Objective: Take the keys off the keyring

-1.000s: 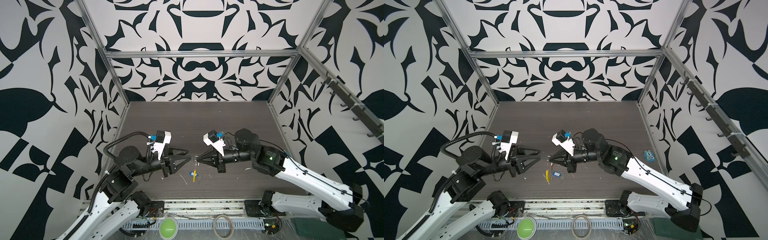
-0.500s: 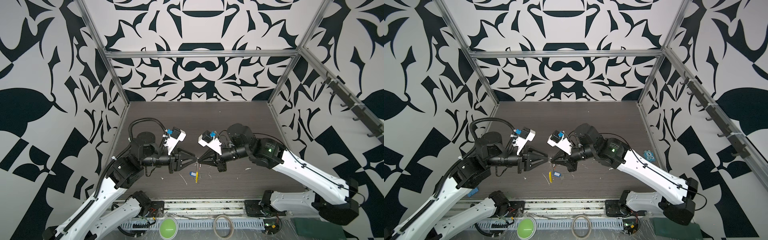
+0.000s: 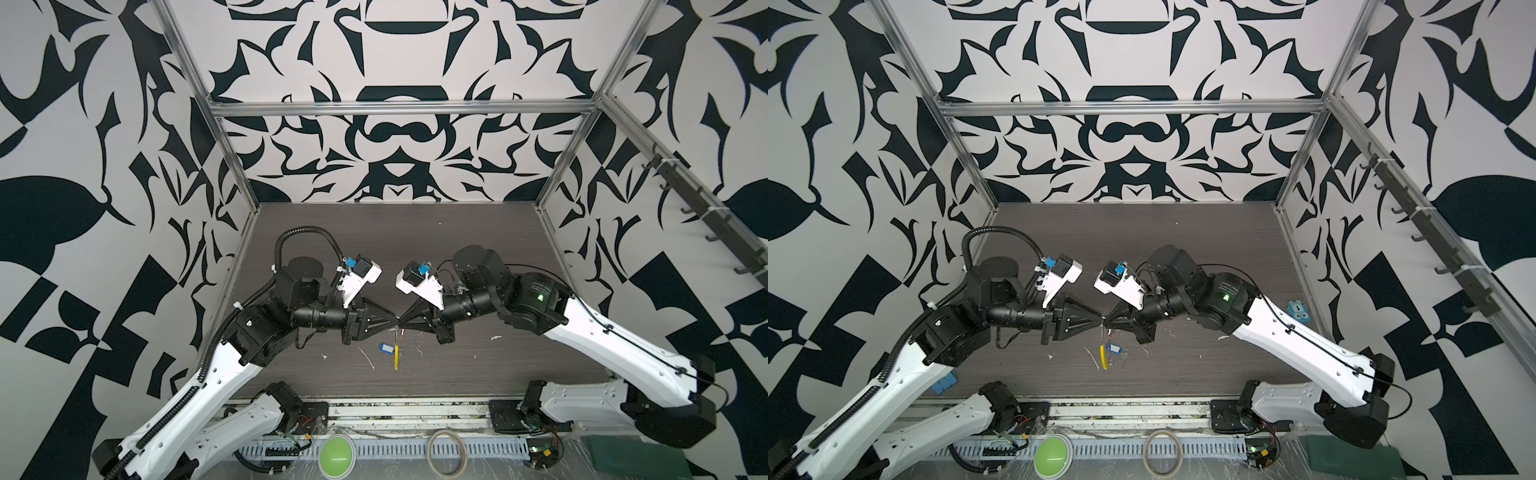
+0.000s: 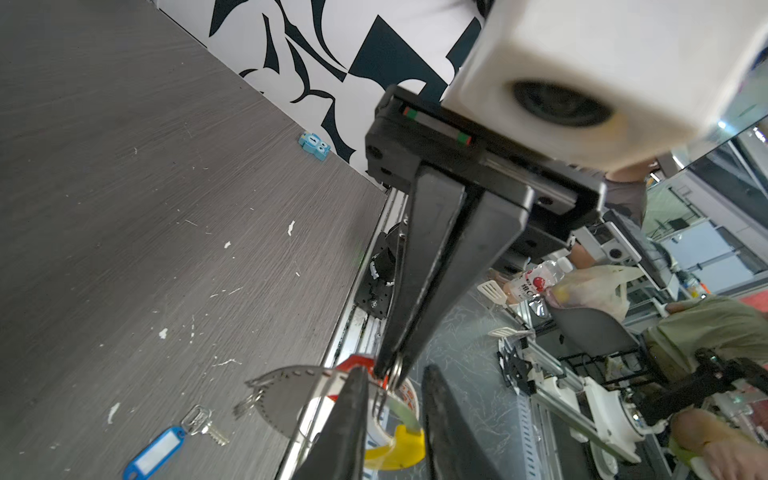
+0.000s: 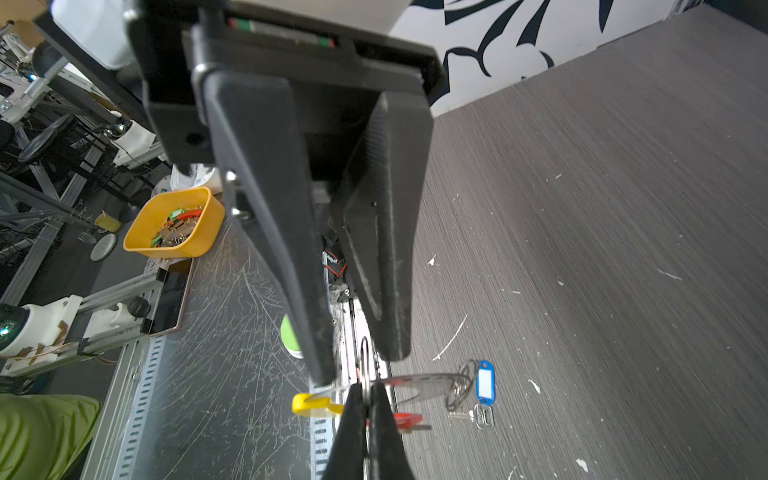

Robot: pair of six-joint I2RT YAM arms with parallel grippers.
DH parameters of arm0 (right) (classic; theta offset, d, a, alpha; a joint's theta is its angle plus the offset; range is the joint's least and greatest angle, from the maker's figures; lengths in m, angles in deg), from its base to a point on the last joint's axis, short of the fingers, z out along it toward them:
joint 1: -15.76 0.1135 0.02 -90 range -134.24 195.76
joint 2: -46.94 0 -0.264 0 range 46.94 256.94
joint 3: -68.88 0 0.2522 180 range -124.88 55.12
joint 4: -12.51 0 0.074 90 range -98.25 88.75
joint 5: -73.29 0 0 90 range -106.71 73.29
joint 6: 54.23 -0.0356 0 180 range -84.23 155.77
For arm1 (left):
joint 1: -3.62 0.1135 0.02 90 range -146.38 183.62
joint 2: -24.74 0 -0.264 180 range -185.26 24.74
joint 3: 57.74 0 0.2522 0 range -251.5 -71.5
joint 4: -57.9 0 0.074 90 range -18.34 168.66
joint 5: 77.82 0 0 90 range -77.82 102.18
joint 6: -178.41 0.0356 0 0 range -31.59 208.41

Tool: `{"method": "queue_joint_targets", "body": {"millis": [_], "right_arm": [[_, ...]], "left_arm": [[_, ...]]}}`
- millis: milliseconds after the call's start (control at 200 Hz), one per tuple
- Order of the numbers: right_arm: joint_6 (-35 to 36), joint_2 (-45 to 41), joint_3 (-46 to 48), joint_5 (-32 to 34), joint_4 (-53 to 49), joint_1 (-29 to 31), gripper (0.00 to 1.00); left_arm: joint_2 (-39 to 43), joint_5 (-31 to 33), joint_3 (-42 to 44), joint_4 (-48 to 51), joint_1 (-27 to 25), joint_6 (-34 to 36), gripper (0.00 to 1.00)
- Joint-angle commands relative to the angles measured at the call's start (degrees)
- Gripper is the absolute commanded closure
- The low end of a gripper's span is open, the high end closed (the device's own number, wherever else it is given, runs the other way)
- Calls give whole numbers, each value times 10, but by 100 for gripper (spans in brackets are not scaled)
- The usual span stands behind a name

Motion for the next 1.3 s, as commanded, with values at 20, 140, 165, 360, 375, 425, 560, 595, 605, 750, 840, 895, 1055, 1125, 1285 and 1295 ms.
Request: {"method": "queue_joint_targets", "body": {"millis": [20,140,165,360,375,425,560,595,605,750,840,895,1055,1125,1285,1295], "right_arm": [[8,1,-33,-2,7,-2,100],[7,2,-36,-2,9,-2,100],[5,2,-36,-2,11,-2,100],[-11,-6,-26,0,45,-2,100],[-12,-8,-24,0,49,-2,100],[-17,-16,-14,1,66,-2,92],[-28,-49,29,21,124,-2,70],[-33,-59,43,26,142,-2,68],[-33,-62,48,28,147,-2,68],[-53,-104,118,64,232,-2,64],[-73,-135,171,95,306,-1,63],[-78,-149,194,113,335,-2,62],[-80,-152,222,122,359,-1,60],[-83,-151,232,119,369,-1,59],[-82,-156,248,77,397,1,53],[-81,-156,249,76,398,1,53]], "left_arm": [[-1,-14,-18,20,-3,14,79],[-4,-11,-18,18,-3,14,86],[-5,-9,-16,16,-3,14,88],[8,27,8,-36,-19,-2,100],[11,32,11,-43,-20,-4,100],[22,44,23,-67,-21,-12,100],[61,68,60,-133,-21,-33,100],[71,75,69,-149,-21,-37,100],[74,77,71,-152,-21,-38,100],[112,104,109,-219,-21,-59,100],[129,113,126,-253,-21,-67,100],[134,114,134,-267,-22,-70,100],[136,115,139,-279,-21,-74,100],[139,119,141,-283,-21,-74,100],[138,114,142,-287,-21,-75,100],[137,113,142,-288,-21,-75,100]]}}
